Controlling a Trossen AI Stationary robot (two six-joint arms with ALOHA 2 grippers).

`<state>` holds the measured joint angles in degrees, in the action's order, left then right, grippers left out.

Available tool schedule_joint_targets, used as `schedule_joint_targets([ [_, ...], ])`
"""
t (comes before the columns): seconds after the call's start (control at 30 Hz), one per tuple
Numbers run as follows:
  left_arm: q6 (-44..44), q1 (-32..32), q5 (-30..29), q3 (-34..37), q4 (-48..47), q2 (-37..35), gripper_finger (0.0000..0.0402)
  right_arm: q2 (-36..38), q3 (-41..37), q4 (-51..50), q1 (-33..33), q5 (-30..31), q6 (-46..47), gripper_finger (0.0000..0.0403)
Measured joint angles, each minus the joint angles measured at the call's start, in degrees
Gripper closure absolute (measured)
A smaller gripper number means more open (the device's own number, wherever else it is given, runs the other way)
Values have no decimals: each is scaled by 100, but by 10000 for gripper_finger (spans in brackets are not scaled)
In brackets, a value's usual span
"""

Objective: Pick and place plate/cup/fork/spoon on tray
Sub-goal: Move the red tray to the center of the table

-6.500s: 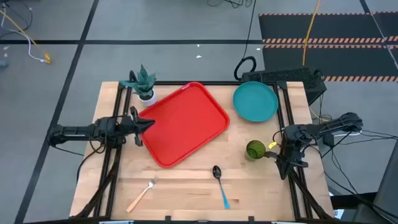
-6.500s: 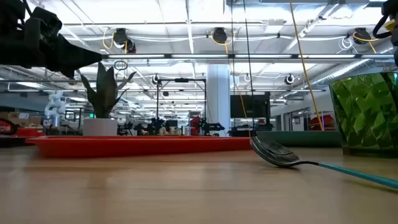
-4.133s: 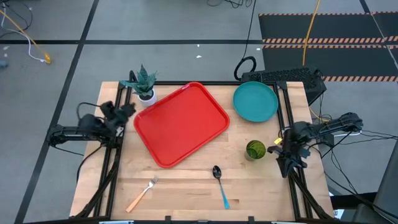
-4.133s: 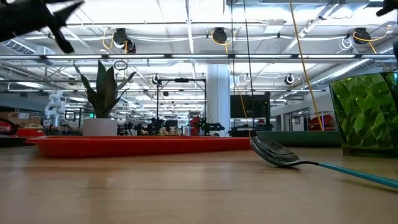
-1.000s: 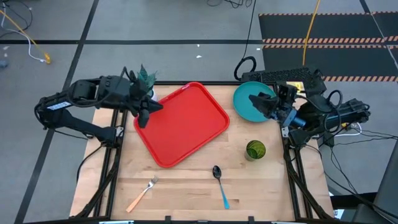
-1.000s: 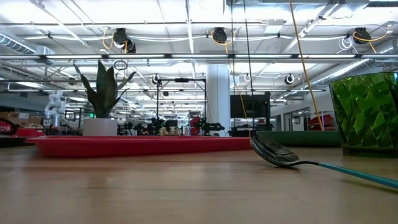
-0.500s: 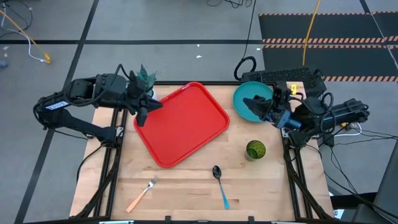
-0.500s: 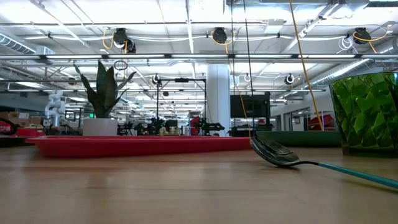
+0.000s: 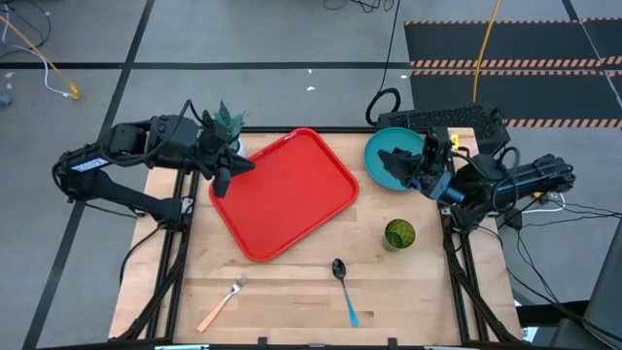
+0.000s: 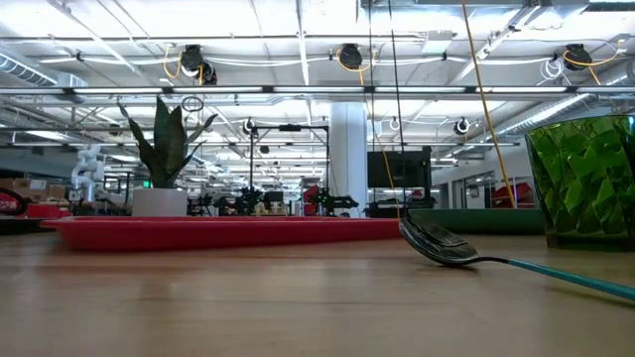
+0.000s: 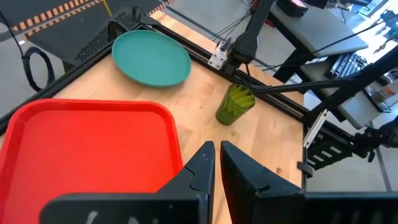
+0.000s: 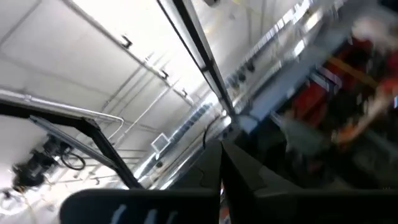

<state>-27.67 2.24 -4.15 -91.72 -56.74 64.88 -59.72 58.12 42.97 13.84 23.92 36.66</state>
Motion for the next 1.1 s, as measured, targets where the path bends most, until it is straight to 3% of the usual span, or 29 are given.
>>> schedule_joint_targets([
  [0.13,-102,0,133,0,-1,0,373,-143,1,403,10,19,-956,365],
  [0.43,-117,0,134,0,-3,8,373,-313,1,387,12,907,-583,223],
  [0.57,29,-1,286,0,-203,154,373,-288,3,388,12,931,-589,177],
  [0.83,982,-213,654,0,-1721,589,366,-217,3,-157,12,931,-722,164],
  [1.1,2208,-742,540,0,-2997,1103,267,-212,3,-255,12,901,-736,164],
])
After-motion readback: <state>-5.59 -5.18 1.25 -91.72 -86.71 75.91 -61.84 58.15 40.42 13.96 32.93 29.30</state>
